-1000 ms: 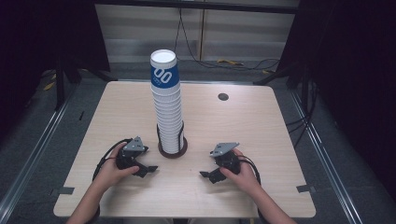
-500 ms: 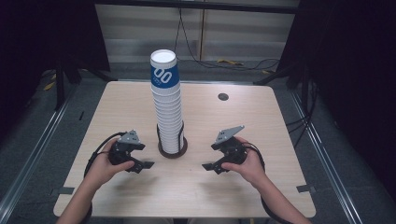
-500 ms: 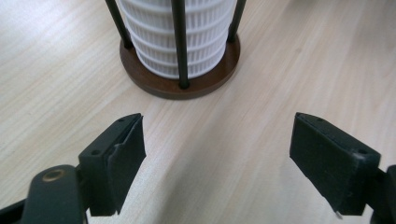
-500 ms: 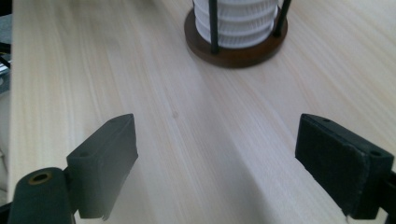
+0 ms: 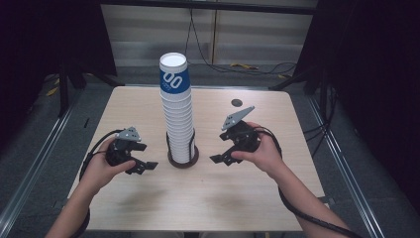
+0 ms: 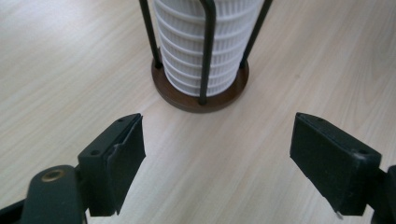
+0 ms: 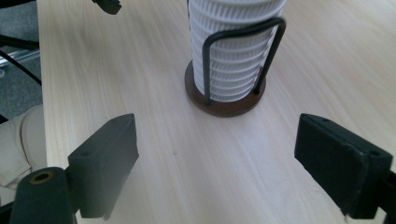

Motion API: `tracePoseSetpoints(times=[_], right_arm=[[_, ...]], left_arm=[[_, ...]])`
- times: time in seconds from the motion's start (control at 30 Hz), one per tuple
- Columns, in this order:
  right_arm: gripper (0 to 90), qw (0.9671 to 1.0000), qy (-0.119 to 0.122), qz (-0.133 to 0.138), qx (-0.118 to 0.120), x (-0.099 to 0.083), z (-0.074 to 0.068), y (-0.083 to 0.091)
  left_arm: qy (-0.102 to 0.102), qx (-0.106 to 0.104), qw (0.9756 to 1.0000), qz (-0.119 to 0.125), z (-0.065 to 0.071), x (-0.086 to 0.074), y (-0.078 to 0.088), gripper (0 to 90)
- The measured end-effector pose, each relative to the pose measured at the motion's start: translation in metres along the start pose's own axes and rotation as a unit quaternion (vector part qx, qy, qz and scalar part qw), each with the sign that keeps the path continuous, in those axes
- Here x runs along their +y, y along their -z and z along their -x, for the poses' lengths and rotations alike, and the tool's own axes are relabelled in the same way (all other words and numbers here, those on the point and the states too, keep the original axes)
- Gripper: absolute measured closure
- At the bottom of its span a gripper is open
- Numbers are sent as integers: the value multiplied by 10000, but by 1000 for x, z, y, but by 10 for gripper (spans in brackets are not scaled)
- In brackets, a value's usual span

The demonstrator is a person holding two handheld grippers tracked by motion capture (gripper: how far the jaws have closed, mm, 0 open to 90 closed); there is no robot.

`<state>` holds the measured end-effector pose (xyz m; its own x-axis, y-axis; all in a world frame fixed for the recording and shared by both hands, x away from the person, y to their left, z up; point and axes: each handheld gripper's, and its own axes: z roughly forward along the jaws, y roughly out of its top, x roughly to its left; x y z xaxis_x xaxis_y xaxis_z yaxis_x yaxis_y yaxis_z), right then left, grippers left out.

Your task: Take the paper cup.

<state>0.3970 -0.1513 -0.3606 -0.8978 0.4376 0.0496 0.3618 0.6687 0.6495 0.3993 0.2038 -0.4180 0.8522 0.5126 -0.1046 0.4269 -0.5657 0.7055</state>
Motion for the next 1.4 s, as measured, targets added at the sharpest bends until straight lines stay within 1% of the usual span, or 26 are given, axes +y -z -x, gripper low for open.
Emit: tracePoseSetpoints(times=[0.07,0.1,0.13,0.17,0.2,0.23,0.3,0.33,0.4,0.43,0.47,0.53,0.57,0.63,0.77,0.9,0.97,1.0,1.07,1.17,1.2,1.23,1.27,1.3,1.37,1.4], right_arm=[[124,10000,40,-51,-70,9,1,6],[124,10000,62,-44,-62,17,3,12],[124,10000,62,-44,-62,17,3,12],[127,10000,48,-18,-60,24,5,16],[127,10000,48,-18,-60,24,5,16],[126,9999,57,-33,-85,29,7,19],[126,9999,61,-22,-101,34,10,22],[126,9999,61,-22,-101,34,10,22],[127,9999,22,30,-101,38,11,24],[127,9999,44,54,-112,40,12,24],[127,9999,4,76,-85,43,13,26],[127,9999,-21,113,-90,46,15,26],[128,9999,-10,74,-85,48,15,24],[127,10000,-21,5,-61,49,15,20],[127,10000,43,17,-20,51,14,14],[127,10000,82,2,-14,60,12,11],[127,9999,96,18,-28,63,12,12],[127,10000,62,72,-1,65,12,13],[125,9998,181,33,4,75,11,18],[124,9998,215,21,-6,82,11,22],[123,9996,255,-10,-73,87,11,25],[123,9997,237,17,-26,91,11,28],[123,9997,237,17,-26,91,11,28],[123,9997,239,-5,-65,97,12,32],[122,9998,205,-11,-68,99,12,34],[121,9997,236,7,-47,103,13,36]], left_arm=[[-71,33,10000,22,0,4,3,178],[-58,-23,10000,58,0,7,5,178],[-58,-23,10000,58,0,7,5,177],[-97,3,9999,66,1,11,7,178],[-97,3,9999,66,1,11,7,178],[-136,3,9999,34,1,14,9,178],[-159,-5,9998,73,1,17,12,178],[-162,-39,9998,70,1,19,13,178],[-87,-34,9999,62,1,21,16,178],[-133,-16,9999,13,0,23,17,177],[-87,21,10000,43,0,24,18,176],[-123,61,9999,17,0,26,19,173],[-180,87,9998,17,-1,27,21,174],[-123,-11,9999,84,-2,32,24,174],[-100,44,9999,77,-2,39,30,172],[-226,92,9997,35,-2,49,37,170],[-198,92,9997,68,-2,50,37,171],[-240,83,9997,30,-2,51,37,171],[-223,63,9997,24,-2,52,35,170],[-247,72,9997,-2,-3,53,33,170],[-213,67,9997,10,-3,54,32,170],[-197,44,9998,37,-3,55,32,171],[-217,29,9998,5,-4,55,32,171],[-232,56,9997,48,-4,57,32,170],[-189,53,9998,95,-5,58,33,170],[-218,27,9997,102,-6,59,33,171]])
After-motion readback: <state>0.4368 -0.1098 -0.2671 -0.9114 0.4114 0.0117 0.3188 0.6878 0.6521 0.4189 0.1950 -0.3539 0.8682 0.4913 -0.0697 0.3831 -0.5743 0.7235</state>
